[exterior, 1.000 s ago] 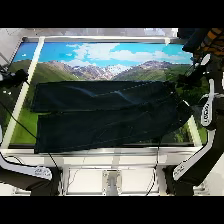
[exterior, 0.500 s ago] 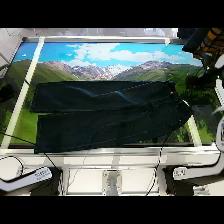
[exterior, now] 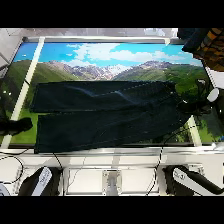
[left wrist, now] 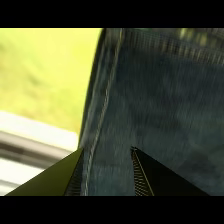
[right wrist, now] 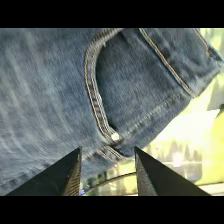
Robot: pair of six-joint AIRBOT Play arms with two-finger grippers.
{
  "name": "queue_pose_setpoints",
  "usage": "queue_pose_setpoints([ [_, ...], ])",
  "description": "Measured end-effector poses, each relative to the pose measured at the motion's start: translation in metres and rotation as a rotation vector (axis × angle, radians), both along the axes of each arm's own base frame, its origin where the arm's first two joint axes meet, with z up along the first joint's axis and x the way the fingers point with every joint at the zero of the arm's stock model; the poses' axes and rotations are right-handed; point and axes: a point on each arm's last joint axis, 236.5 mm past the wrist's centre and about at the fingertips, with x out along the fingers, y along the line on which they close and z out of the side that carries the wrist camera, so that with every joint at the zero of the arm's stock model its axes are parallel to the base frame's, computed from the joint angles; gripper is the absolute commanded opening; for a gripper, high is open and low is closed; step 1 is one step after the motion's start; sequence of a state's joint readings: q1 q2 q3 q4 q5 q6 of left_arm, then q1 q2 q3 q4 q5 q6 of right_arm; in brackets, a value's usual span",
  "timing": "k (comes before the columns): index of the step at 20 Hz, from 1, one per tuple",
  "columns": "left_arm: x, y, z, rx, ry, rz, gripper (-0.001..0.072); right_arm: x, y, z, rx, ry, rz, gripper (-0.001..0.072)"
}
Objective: Fold the clothes and pants, and hang the long-sleeved shirts on hangers.
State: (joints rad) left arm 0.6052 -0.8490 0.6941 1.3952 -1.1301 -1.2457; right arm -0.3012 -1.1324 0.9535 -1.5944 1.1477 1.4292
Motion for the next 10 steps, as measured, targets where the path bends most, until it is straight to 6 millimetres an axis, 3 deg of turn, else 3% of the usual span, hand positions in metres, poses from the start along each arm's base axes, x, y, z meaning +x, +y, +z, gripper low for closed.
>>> queue_pose_setpoints([
  [4,-0.03,-0.015,-0.024,0.005,0.034,-0.006,0.0361,-0.02,-0.006,-0.005,-0.048,-0.013,0.006,0.0382],
  [7,-0.043,-0.019,-0.036,0.01,0.06,-0.009,0.0387,-0.032,-0.024,-0.007,-0.067,-0.009,-0.043,0.0395],
  [8,-0.046,-0.02,-0.039,0.006,0.072,-0.011,0.0437,-0.038,-0.032,-0.008,-0.069,0.0,-0.064,0.0484],
  [10,-0.052,-0.023,-0.042,-0.001,0.091,-0.015,0.0437,-0.048,-0.046,-0.009,-0.064,0.004,-0.101,0.05],
])
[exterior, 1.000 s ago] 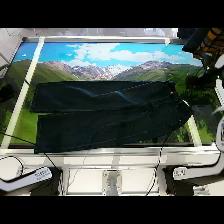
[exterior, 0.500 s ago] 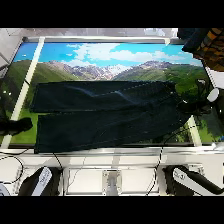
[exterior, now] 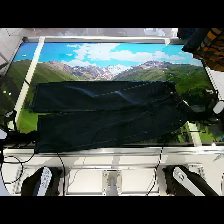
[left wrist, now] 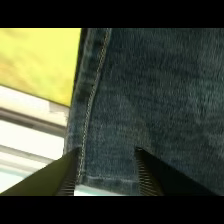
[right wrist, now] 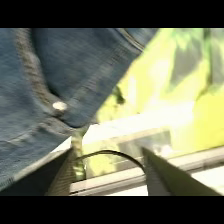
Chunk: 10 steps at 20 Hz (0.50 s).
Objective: Fold the clothes and pants, and hang the long-sleeved shirts on hangers.
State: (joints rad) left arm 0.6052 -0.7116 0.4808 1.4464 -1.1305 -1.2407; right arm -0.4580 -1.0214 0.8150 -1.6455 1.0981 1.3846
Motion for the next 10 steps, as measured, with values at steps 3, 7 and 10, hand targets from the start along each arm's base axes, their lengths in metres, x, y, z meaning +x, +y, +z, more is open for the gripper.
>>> queue_pose_setpoints([
  [3,-0.008,-0.004,-0.003,-0.015,0.032,-0.005,0.0437,0.001,-0.007,0.0,0.033,-0.041,-0.019,0.0498],
  [7,-0.021,-0.014,-0.006,-0.052,0.085,-0.011,0.0437,0.014,-0.015,-0.005,0.044,-0.096,-0.034,0.0496],
  [10,-0.03,-0.02,-0.007,-0.081,0.124,-0.01,0.0437,0.027,-0.021,-0.016,0.061,-0.122,-0.068,0.0466],
])
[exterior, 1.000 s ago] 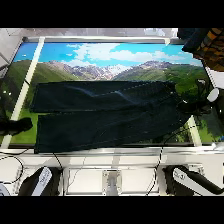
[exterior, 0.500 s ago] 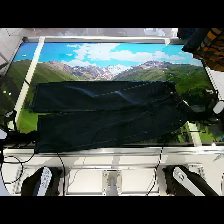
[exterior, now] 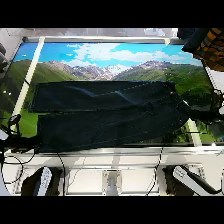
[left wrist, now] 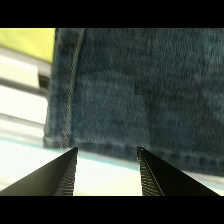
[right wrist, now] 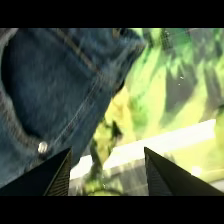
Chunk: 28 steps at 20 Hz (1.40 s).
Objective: Fold the clothes and pants, and hang the long-sleeved shirts on hangers.
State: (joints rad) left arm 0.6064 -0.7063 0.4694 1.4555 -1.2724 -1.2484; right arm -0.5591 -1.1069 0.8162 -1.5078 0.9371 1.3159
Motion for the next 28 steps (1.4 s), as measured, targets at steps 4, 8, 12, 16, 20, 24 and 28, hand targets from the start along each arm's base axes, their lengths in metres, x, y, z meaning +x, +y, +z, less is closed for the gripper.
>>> queue_pose_setpoints([
  [4,-0.01,-0.007,0.0,-0.028,0.042,-0.002,0.0437,0.02,-0.006,-0.01,0.032,-0.037,-0.045,0.0436],
  [8,-0.017,-0.012,0.0,-0.051,0.074,0.008,0.0437,0.031,-0.007,-0.027,0.077,-0.039,-0.099,0.0353],
  [12,-0.026,-0.005,-0.001,-0.023,0.113,0.053,0.043,0.035,-0.004,-0.044,0.128,-0.028,-0.146,0.0124],
  [16,-0.035,0.019,-0.002,0.076,0.148,0.109,0.043,0.036,-0.002,-0.05,0.151,-0.025,-0.173,0.0056],
  [20,-0.028,0.034,-0.001,0.136,0.115,0.146,0.043,0.036,-0.001,-0.052,0.169,-0.022,-0.205,0.0018],
  [24,-0.024,0.039,-0.005,0.153,0.094,0.167,0.0431,0.033,0.003,-0.053,0.188,-0.009,-0.218,0.0018],
  [28,-0.02,0.031,-0.018,0.117,0.077,0.193,0.0433,0.034,0.007,-0.053,0.212,-0.011,-0.23,0.0018],
])
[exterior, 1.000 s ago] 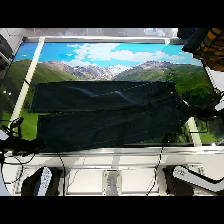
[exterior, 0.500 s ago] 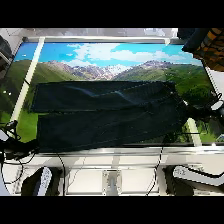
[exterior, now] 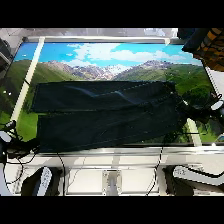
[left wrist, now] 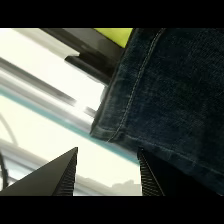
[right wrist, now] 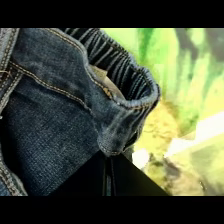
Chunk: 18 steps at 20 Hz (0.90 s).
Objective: Fold the clothes and pants, and hang the long-sleeved shirts on hangers.
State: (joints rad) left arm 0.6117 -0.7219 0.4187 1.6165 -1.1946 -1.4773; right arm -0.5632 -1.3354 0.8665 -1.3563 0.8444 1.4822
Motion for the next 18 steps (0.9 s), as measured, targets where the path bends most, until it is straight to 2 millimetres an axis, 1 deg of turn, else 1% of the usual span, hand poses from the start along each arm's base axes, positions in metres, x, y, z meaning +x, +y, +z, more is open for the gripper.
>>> queue_pose_setpoints([
  [2,0.003,-0.005,-0.007,-0.03,-0.006,0.015,0.0433,0.0,0.001,0.0,0.008,-0.002,-0.004,0.0018],
  [6,0.002,-0.012,-0.02,-0.08,0.026,0.028,0.0433,0.0,0.004,0.0,0.019,0.002,-0.006,0.0018],
  [9,0.003,-0.014,-0.026,-0.096,0.038,0.033,0.0432,-0.002,0.005,-0.001,0.025,0.007,-0.005,0.0018],
  [13,0.009,-0.011,-0.029,-0.088,0.018,0.045,0.0426,-0.003,0.007,-0.001,0.031,0.013,-0.004,0.0018],
  [14,0.01,-0.01,-0.029,-0.086,0.014,0.048,0.0377,-0.003,0.007,-0.001,0.033,0.015,-0.003,0.0018],
  [15,0.01,-0.01,-0.029,-0.084,0.012,0.051,0.0278,-0.004,0.007,-0.001,0.034,0.016,-0.003,0.0018],
  [16,0.011,-0.008,-0.029,-0.078,0.01,0.05,0.0216,-0.004,0.008,-0.001,0.035,0.018,-0.003,0.0018],
  [18,0.013,-0.007,-0.029,-0.076,0.003,0.051,0.0207,-0.004,0.008,-0.001,0.036,0.019,-0.002,0.0018],
])
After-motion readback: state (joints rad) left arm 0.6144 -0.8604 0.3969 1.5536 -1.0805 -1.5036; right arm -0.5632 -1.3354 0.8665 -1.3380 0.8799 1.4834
